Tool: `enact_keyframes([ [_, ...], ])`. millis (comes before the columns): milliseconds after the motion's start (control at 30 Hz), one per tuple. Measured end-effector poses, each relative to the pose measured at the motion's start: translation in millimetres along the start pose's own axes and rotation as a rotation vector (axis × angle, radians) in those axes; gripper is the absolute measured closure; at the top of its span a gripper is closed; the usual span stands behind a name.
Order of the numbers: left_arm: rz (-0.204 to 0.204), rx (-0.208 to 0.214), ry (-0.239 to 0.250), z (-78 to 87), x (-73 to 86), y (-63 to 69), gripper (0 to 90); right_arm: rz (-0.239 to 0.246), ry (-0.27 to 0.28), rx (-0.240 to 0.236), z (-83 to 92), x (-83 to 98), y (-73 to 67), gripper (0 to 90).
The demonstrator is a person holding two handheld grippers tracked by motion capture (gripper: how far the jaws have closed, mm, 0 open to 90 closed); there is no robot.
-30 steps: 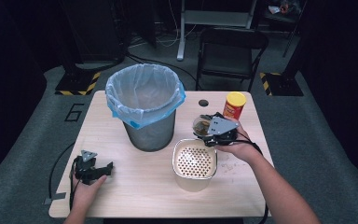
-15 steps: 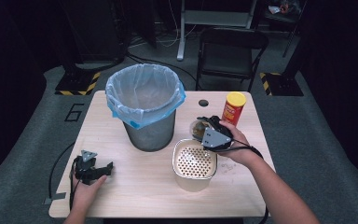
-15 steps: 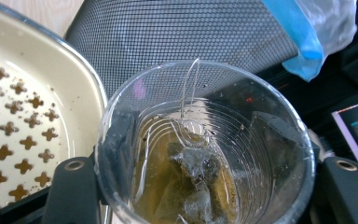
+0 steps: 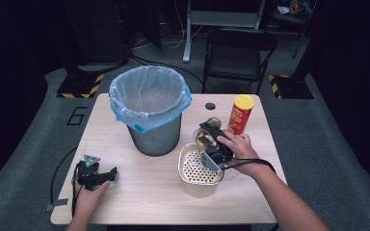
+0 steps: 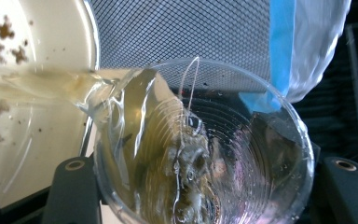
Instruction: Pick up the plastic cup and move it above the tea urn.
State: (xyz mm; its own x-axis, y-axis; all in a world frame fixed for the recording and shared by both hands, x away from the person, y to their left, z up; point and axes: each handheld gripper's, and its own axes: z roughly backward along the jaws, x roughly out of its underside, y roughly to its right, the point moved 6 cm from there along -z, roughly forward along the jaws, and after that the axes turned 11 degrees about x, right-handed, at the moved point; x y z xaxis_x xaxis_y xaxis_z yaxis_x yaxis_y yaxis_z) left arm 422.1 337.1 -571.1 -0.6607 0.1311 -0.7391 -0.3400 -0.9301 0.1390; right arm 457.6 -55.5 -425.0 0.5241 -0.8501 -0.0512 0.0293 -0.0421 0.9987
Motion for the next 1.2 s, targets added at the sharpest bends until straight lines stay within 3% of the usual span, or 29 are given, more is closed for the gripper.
enact_keyframes([
  [33, 0.000, 0.000, 0.000, 0.0, 0.0, 0.0, 13.6, 0.100, 0.010, 0.030, 0.8, -3.3, -0.3, 34.4],
  [367, 0.000, 0.000, 0.000, 0.0, 0.0, 0.0, 13.6, 0.436, 0.028, 0.079, 4.7, -11.5, -8.0, 34.6],
  [567, 0.000, 0.000, 0.000, 0.0, 0.0, 0.0, 13.6, 0.468, 0.031, 0.092, 5.7, -12.1, -6.9, 34.5],
  [600, 0.000, 0.000, 0.000, 0.0, 0.0, 0.0, 13.6, 0.498, 0.026, 0.054, 6.4, -11.0, -8.0, 34.5],
  [700, 0.000, 0.000, 0.000, 0.0, 0.0, 0.0, 13.6, 0.537, 0.043, 0.060, 6.8, -13.4, -6.4, 34.5],
  [800, 0.000, 0.000, 0.000, 0.0, 0.0, 0.0, 13.6, 0.552, 0.054, 0.059, 7.1, -15.7, -4.8, 34.4],
  [833, 0.000, 0.000, 0.000, 0.0, 0.0, 0.0, 13.6, 0.526, 0.036, 0.049, 8.4, -13.3, -7.6, 34.4],
  [900, 0.000, 0.000, 0.000, 0.0, 0.0, 0.0, 13.6, 0.571, 0.059, 0.060, 6.6, -16.4, -5.1, 34.4],
  [1033, 0.000, 0.000, 0.000, 0.0, 0.0, 0.0, 13.6, 0.552, 0.059, 0.053, 7.4, -16.7, -6.3, 34.4],
  [1200, 0.000, 0.000, 0.000, 0.0, 0.0, 0.0, 13.6, 0.566, 0.063, 0.045, 7.9, -17.8, -5.8, 34.4],
])
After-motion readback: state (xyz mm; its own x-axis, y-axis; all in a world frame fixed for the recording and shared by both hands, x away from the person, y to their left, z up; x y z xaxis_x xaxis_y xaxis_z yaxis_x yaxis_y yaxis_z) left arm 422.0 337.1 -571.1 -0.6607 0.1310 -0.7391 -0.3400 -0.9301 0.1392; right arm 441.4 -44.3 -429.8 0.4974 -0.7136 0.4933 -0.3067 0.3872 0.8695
